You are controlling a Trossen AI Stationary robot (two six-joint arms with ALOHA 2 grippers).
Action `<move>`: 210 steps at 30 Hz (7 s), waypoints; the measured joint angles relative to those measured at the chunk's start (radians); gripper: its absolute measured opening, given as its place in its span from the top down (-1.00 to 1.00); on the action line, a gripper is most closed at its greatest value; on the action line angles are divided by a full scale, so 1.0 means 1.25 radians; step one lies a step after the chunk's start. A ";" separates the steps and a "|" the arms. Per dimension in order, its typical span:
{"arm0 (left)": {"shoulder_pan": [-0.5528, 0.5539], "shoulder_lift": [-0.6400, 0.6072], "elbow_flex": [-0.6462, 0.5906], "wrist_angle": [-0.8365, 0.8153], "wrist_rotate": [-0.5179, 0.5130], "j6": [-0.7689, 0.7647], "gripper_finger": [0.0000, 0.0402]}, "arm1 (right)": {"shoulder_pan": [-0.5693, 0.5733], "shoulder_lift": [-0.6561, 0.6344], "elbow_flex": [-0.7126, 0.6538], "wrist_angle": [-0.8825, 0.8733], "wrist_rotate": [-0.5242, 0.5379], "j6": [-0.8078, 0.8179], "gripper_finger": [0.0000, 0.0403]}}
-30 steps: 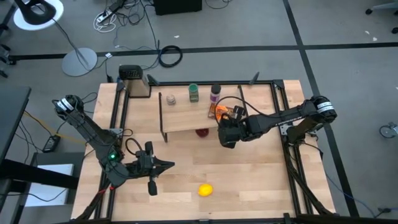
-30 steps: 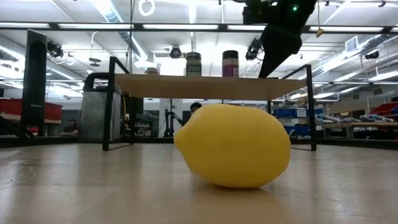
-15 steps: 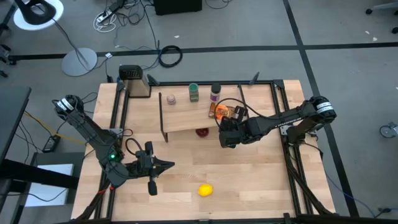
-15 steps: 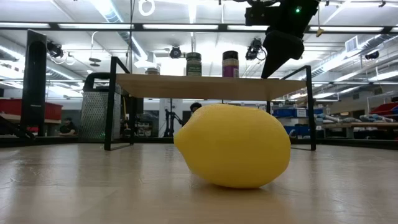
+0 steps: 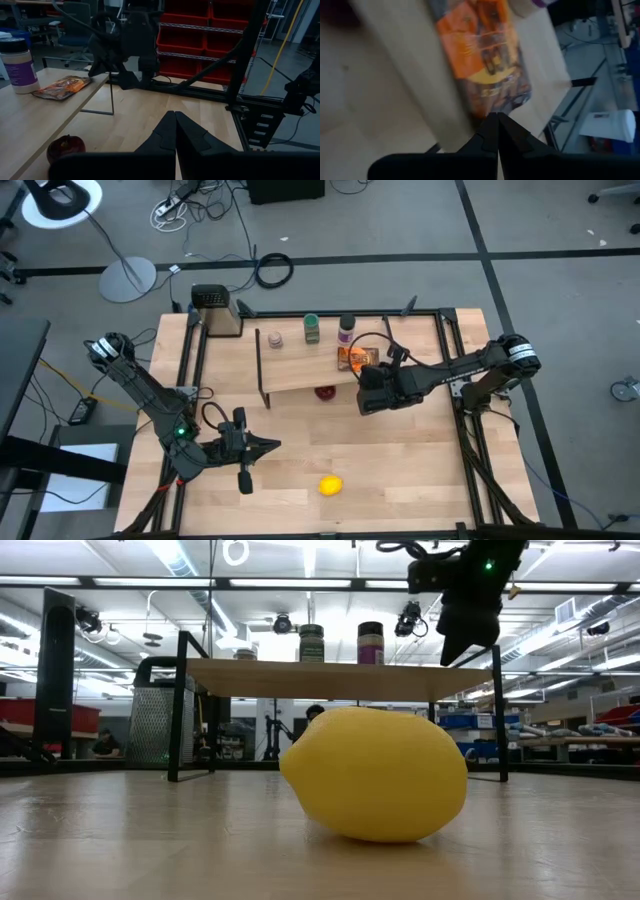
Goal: Shelf spices
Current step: Adjust the orange seasoning bag
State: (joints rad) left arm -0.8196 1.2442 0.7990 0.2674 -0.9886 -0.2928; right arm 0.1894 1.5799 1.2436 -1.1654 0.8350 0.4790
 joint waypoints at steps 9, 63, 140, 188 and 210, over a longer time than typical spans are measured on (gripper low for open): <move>0.000 0.000 0.000 -0.003 0.000 0.000 0.98 | 0.042 0.000 0.001 0.077 0.035 -0.043 1.00; 0.000 0.000 0.000 -0.003 0.000 0.000 0.98 | -0.016 0.004 -0.055 0.155 0.048 -0.154 1.00; 0.000 0.000 0.000 -0.006 0.000 0.003 0.98 | -0.101 0.004 -0.054 0.475 -0.118 -0.468 1.00; 0.000 0.000 0.000 -0.006 0.000 0.000 0.98 | -0.015 0.004 -0.054 0.031 0.167 0.138 1.00; 0.000 0.000 0.000 -0.007 0.000 0.000 0.98 | -0.070 0.004 -0.054 0.357 -0.018 -0.334 1.00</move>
State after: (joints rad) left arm -0.8196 1.2442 0.7990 0.2592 -0.9886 -0.2928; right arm 0.1022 1.5845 1.1759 -0.7197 0.8131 0.0620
